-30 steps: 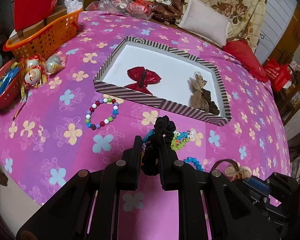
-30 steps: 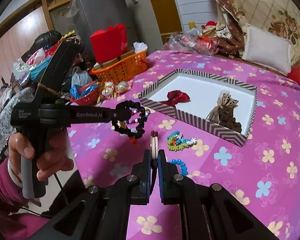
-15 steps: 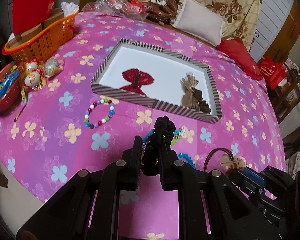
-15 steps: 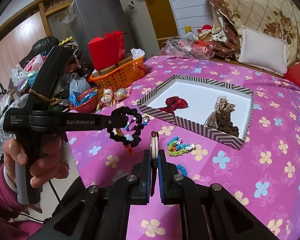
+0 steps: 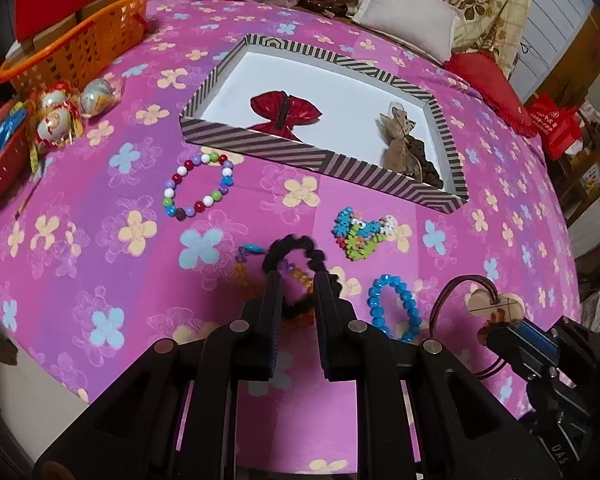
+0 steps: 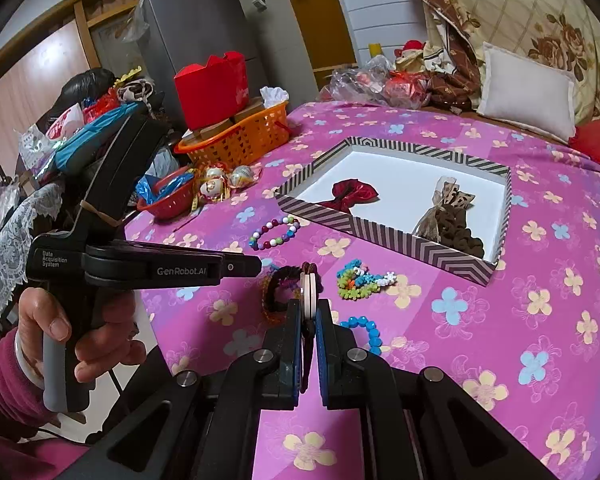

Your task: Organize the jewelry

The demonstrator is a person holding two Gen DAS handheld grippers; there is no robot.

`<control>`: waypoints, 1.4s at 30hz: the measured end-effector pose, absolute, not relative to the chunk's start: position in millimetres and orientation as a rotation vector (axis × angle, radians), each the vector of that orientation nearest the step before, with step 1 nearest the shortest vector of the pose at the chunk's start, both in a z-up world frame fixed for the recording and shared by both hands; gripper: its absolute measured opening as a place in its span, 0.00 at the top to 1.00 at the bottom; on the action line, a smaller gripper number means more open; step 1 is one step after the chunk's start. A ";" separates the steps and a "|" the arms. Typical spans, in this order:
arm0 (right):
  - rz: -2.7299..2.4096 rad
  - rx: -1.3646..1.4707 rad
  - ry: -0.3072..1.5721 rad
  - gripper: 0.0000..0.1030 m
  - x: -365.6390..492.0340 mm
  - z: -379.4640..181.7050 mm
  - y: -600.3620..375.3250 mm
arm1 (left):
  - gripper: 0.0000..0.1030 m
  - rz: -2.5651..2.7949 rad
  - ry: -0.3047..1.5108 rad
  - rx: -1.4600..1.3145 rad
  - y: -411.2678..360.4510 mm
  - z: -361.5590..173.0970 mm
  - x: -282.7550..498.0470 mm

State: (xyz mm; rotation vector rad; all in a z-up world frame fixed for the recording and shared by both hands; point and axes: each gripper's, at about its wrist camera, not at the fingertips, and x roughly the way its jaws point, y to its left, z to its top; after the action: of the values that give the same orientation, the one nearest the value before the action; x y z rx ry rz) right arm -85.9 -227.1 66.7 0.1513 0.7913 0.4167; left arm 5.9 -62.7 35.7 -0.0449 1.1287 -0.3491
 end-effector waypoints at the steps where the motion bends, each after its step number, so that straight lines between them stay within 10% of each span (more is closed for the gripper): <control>1: 0.417 0.153 0.791 0.94 -86.0 66.6 -226.9 | 0.87 -0.352 1.126 -0.044 -62.4 36.0 5.8; 24: 0.425 0.186 0.831 0.94 -73.3 47.0 -227.0 | 0.75 -0.352 1.215 0.102 -92.1 -19.3 53.6; 27: 0.427 0.185 0.832 0.94 -72.4 46.5 -225.0 | 0.93 -0.367 1.209 0.091 -93.1 -17.7 57.8; 42: 0.430 0.192 0.822 0.94 -76.2 49.9 -223.8 | 0.92 -0.411 1.174 0.044 -79.5 14.3 55.8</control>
State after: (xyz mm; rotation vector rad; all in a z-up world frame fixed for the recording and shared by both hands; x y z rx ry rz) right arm -76.2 -223.8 49.9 0.1922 0.8219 0.4303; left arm 55.8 -79.5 14.3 0.0443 1.1740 -0.4110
